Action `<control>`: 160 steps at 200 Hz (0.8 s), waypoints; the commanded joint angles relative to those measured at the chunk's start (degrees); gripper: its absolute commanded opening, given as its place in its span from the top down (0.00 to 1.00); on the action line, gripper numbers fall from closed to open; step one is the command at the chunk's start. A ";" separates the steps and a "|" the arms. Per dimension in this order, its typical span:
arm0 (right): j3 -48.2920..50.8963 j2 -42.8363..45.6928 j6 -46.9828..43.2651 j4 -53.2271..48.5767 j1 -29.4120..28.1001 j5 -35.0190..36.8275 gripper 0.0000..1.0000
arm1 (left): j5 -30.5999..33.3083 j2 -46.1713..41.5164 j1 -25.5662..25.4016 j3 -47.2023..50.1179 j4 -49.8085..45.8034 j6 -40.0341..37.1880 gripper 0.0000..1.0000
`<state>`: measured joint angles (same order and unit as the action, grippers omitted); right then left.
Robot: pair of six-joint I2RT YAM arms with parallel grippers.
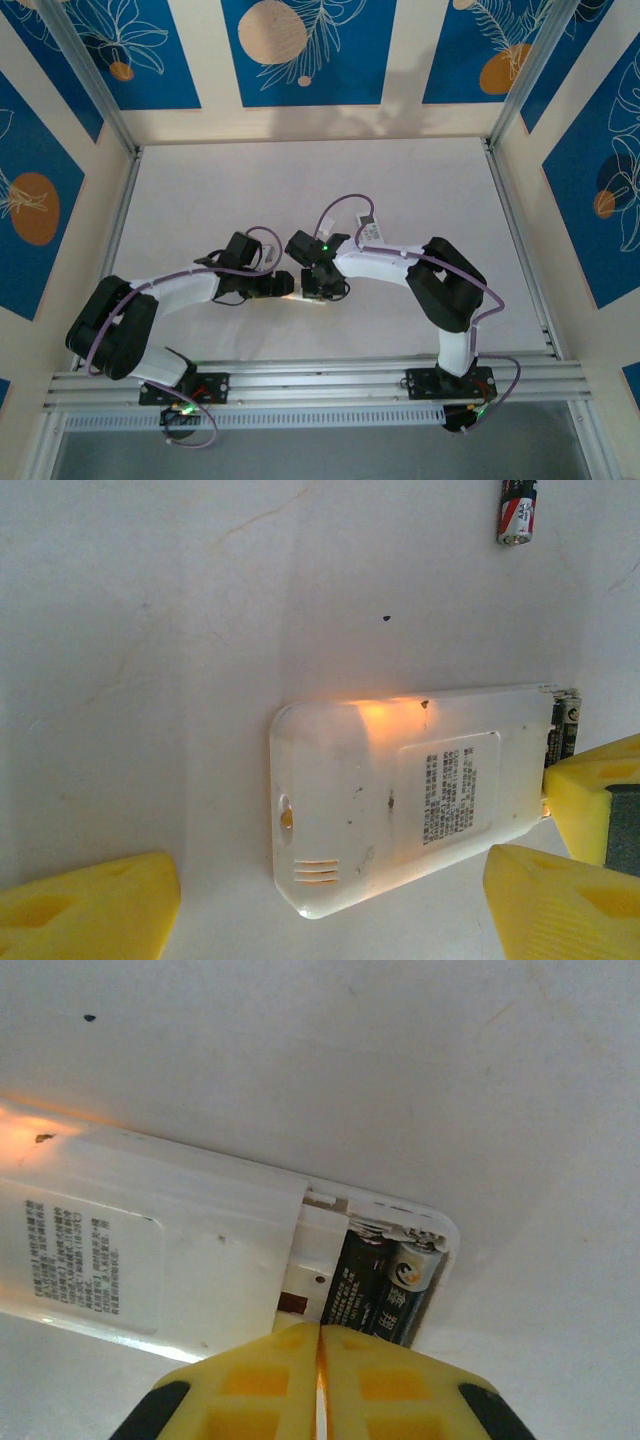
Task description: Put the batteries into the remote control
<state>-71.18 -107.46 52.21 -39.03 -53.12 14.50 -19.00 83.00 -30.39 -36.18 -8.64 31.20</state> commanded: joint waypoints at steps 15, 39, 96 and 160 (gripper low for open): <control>0.14 2.52 -1.71 -0.84 1.46 -0.23 0.81 | 1.53 0.99 -0.71 -0.57 0.56 -0.03 0.18; -0.80 5.65 -3.56 -0.98 3.03 0.90 0.79 | 3.10 -0.76 -0.68 -0.62 0.30 -0.04 0.15; -0.48 8.37 -23.18 2.47 8.69 8.18 0.67 | 7.78 -8.90 -0.66 0.29 -0.67 -1.90 0.03; -10.57 0.82 -32.43 0.93 14.25 3.71 0.55 | 9.37 -16.23 -0.70 2.06 0.19 -3.25 0.00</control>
<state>-79.18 -105.36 25.02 -37.54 -40.10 18.46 -10.83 68.88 -30.89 -35.46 -8.73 29.45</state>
